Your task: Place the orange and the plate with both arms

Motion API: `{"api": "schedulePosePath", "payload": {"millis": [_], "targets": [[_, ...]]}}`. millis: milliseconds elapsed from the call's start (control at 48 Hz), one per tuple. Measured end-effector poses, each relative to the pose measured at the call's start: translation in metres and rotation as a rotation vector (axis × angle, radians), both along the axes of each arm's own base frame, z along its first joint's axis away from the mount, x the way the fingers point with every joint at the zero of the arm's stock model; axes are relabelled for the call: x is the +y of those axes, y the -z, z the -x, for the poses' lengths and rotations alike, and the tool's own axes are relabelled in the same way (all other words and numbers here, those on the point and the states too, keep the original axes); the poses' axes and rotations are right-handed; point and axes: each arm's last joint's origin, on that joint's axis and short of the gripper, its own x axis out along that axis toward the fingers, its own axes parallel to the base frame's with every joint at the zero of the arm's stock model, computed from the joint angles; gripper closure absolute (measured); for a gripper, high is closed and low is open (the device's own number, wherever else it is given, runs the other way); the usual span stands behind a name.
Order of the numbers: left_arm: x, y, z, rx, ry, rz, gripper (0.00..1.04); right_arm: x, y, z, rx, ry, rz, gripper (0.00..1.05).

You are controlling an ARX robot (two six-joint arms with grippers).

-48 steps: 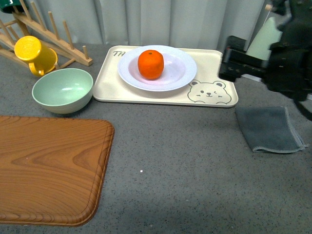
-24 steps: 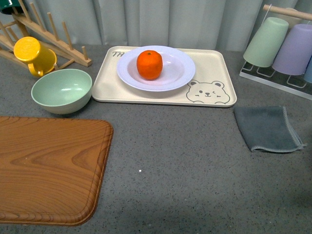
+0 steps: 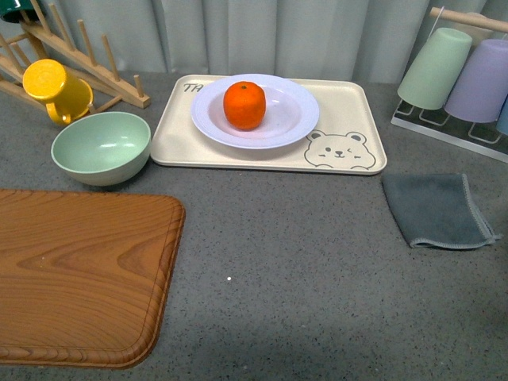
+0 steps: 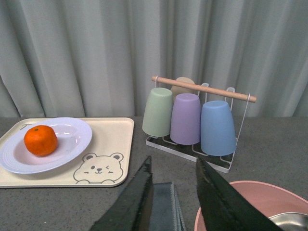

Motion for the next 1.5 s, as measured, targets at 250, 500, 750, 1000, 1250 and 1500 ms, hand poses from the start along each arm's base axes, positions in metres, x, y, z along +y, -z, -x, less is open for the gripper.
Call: {"api": "schedulePosePath", "payload": {"millis": [250, 500, 750, 1000, 1250, 1500], "targets": [[0.000, 0.000, 0.000, 0.000, 0.000, 0.000, 0.06, 0.000, -0.010, 0.020, 0.013, -0.003, 0.001, 1.04], [0.000, 0.000, 0.000, 0.000, 0.000, 0.000, 0.06, 0.000, -0.014, 0.031, -0.004, -0.004, 0.001, 1.04], [0.000, 0.000, 0.000, 0.000, 0.000, 0.000, 0.06, 0.000, -0.015, 0.038, -0.008, -0.004, 0.001, 1.04], [0.000, 0.000, 0.000, 0.000, 0.000, 0.000, 0.06, 0.000, -0.016, 0.043, -0.010, -0.006, 0.001, 1.04], [0.000, 0.000, 0.000, 0.000, 0.000, 0.000, 0.06, 0.000, -0.015, 0.047, -0.010, -0.006, 0.001, 1.04], [0.000, 0.000, 0.000, 0.000, 0.000, 0.000, 0.06, 0.000, -0.012, 0.059, -0.002, -0.007, 0.002, 1.04]]}}
